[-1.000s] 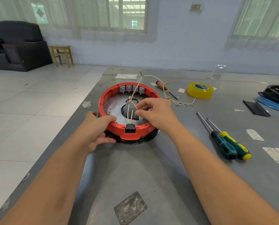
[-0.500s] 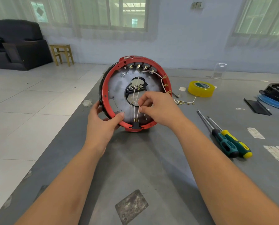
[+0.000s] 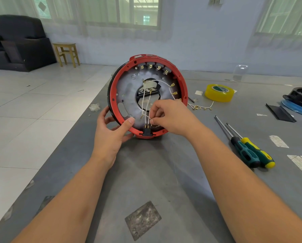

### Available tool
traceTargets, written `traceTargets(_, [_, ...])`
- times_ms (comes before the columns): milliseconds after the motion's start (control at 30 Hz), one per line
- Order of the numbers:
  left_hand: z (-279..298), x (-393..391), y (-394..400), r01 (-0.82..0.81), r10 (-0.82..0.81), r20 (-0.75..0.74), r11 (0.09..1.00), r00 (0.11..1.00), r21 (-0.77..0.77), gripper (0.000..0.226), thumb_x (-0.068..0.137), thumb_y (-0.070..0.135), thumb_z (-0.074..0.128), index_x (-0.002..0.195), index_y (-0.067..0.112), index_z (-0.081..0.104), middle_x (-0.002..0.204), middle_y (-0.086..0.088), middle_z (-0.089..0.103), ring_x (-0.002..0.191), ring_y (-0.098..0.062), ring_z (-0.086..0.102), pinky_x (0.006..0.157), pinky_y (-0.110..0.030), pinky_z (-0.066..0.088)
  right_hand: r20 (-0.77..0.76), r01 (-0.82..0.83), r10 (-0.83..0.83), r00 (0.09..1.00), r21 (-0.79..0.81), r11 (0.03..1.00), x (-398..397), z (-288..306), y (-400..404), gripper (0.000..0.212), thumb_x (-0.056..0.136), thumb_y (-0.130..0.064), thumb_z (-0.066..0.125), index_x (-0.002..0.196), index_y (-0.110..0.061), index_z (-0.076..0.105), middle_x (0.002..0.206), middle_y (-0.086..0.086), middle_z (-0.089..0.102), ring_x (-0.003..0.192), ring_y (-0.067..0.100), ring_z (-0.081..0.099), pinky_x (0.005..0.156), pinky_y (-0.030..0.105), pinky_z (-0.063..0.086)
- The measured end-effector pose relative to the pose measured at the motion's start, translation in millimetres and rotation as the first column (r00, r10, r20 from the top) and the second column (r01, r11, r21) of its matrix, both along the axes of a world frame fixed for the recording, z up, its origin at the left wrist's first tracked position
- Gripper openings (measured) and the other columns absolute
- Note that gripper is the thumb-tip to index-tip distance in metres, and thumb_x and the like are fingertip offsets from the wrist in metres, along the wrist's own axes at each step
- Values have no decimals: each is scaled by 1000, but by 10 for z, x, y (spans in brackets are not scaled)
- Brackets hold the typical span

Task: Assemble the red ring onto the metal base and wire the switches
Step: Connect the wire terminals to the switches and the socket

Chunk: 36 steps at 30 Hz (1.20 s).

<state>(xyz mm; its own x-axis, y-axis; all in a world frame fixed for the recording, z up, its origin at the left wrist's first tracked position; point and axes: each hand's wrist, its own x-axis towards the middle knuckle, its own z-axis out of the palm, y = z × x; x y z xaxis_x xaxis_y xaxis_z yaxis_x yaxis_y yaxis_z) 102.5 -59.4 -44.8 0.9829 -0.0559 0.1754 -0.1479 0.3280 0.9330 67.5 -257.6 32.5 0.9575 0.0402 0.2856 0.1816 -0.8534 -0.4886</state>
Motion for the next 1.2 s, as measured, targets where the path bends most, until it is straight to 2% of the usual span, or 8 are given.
traceTargets(200, [-20,18,6,8,-8,6,1000,1000,-17,81,82,14,90,149,30,47,138,-7,56,104,-20,77,81,-48,66,22,10,-10,1000,16,1000,28,-41,15,12,83,-16,80,88,-21,71,79,-11,71,76,3,67,70,22,52])
traceTargets(333, [-26,31,7,8,-8,2,1000,1000,-22,82,81,15,91,148,30,47,138,-7,56,105,-20,77,80,-49,66,36,22,-23,999,16,1000,36,-58,20,12,83,-17,79,86,-24,70,77,-14,68,76,-4,64,61,8,41])
traceTargets(400, [-32,34,5,11,-11,3,1000,1000,-25,82,81,14,91,148,29,47,138,-8,56,104,-21,77,80,-49,66,32,32,-33,999,18,999,36,-58,21,12,83,-19,80,86,-25,70,77,-14,69,76,-5,64,59,6,40])
traceTargets(533, [-41,36,3,13,-13,11,1000,1000,-23,81,82,12,90,149,28,46,134,-6,57,100,-20,78,78,-47,66,20,37,-37,999,11,999,27,-51,30,11,83,-17,79,87,-24,71,79,-12,72,76,-3,65,59,6,43])
traceTargets(833, [-25,17,5,14,-14,12,1000,1000,-14,81,82,13,90,148,29,44,132,-5,57,97,-17,79,78,-46,66,10,22,-22,1000,-17,1000,-6,-18,46,11,82,-15,78,89,-20,72,79,-10,73,76,1,68,67,18,52])
traceTargets(967, [-22,13,9,20,-20,11,1000,1000,-13,82,82,13,90,148,29,44,132,-6,56,97,-19,79,77,-47,66,-17,20,-20,1000,-25,999,-6,-1,43,10,83,-16,79,89,-21,72,80,-10,74,75,0,68,66,15,50])
traceTargets(1100, [-7,1,16,28,-28,7,999,1000,-15,83,81,15,90,148,29,44,134,-7,56,97,-21,79,75,-47,66,-48,30,-30,998,-7,1000,2,7,41,12,83,-14,79,91,-19,72,80,-9,76,74,-4,68,59,5,45])
traceTargets(1200, [3,-16,9,45,-45,3,998,999,-33,84,82,13,89,151,28,44,134,-5,56,98,-21,79,74,-47,66,-80,27,-32,996,-60,998,3,17,61,8,84,-14,78,90,-19,74,80,-8,76,73,-2,69,68,16,52])
